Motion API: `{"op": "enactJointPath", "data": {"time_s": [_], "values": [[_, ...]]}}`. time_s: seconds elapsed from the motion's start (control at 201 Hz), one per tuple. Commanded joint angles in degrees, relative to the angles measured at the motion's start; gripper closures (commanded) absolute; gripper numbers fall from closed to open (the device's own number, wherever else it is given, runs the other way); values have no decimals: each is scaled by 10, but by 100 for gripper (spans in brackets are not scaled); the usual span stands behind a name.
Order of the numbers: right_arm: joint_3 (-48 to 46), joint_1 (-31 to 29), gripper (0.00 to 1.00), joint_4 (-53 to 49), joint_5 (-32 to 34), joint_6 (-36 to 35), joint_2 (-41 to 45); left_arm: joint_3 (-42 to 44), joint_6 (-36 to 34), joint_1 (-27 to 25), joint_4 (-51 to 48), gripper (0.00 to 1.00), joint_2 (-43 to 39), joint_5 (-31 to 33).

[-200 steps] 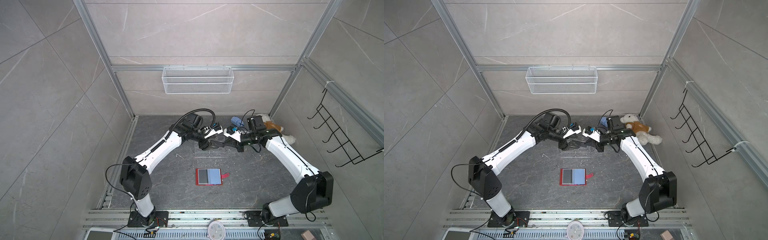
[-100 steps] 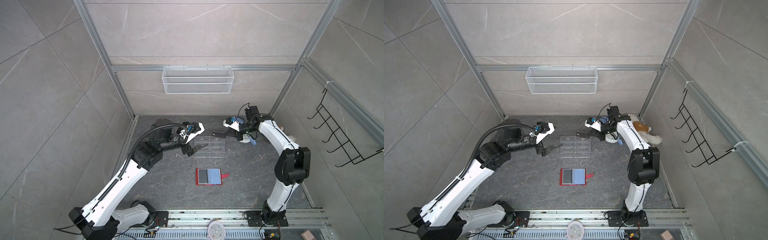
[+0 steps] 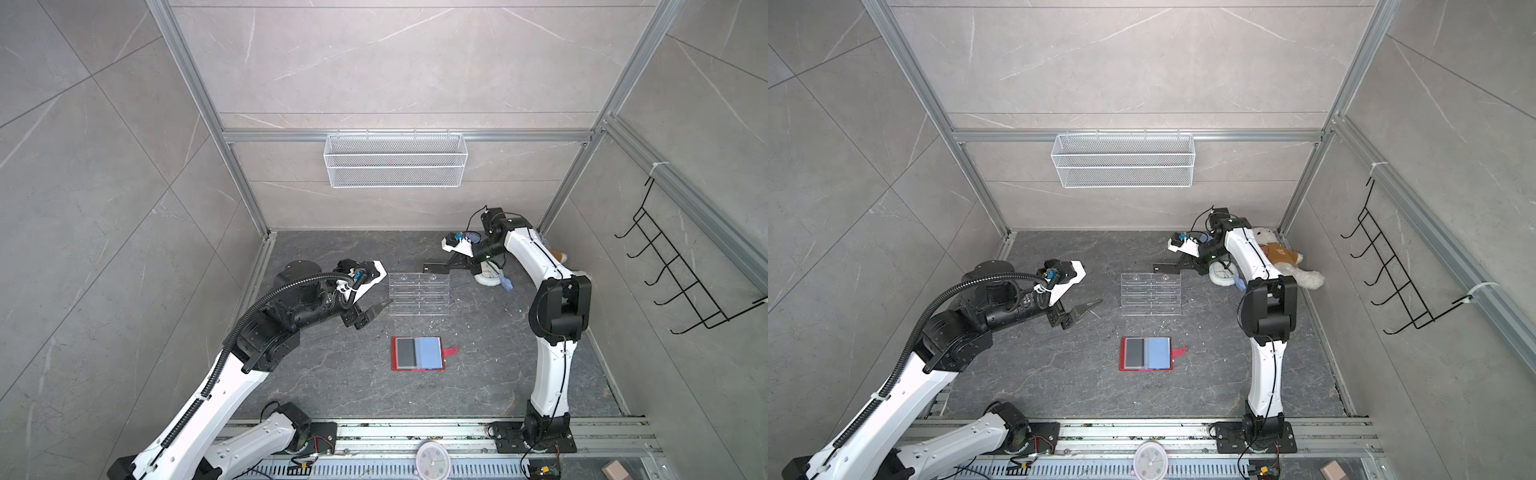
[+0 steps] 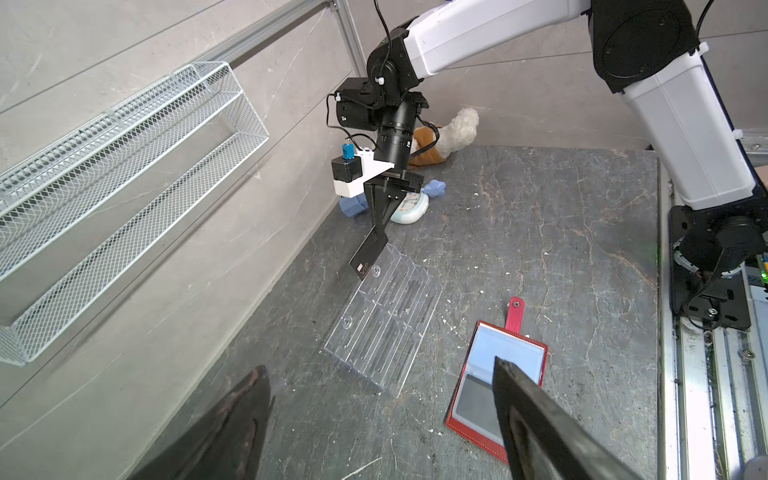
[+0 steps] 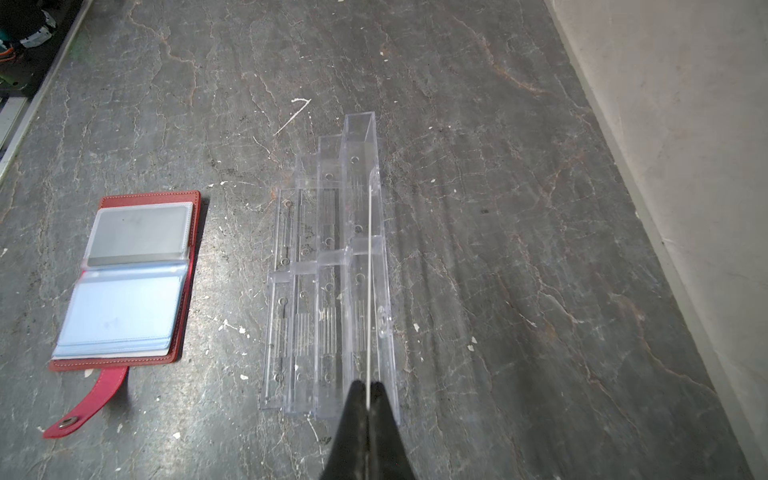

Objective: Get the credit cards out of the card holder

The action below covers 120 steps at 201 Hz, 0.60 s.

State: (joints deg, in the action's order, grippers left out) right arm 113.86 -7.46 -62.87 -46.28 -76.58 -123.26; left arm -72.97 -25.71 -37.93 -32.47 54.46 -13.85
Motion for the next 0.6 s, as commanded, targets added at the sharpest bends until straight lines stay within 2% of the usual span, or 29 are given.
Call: {"op": "enactJointPath", "data": {"time_s": [0.0, 0.592], "values": [[21, 0, 100, -42, -20, -27, -23, 1, -1, 1, -9, 14, -2, 29], [71, 0, 100, -73, -24, -44, -79, 6, -6, 1, -1, 14, 14, 32]]}}
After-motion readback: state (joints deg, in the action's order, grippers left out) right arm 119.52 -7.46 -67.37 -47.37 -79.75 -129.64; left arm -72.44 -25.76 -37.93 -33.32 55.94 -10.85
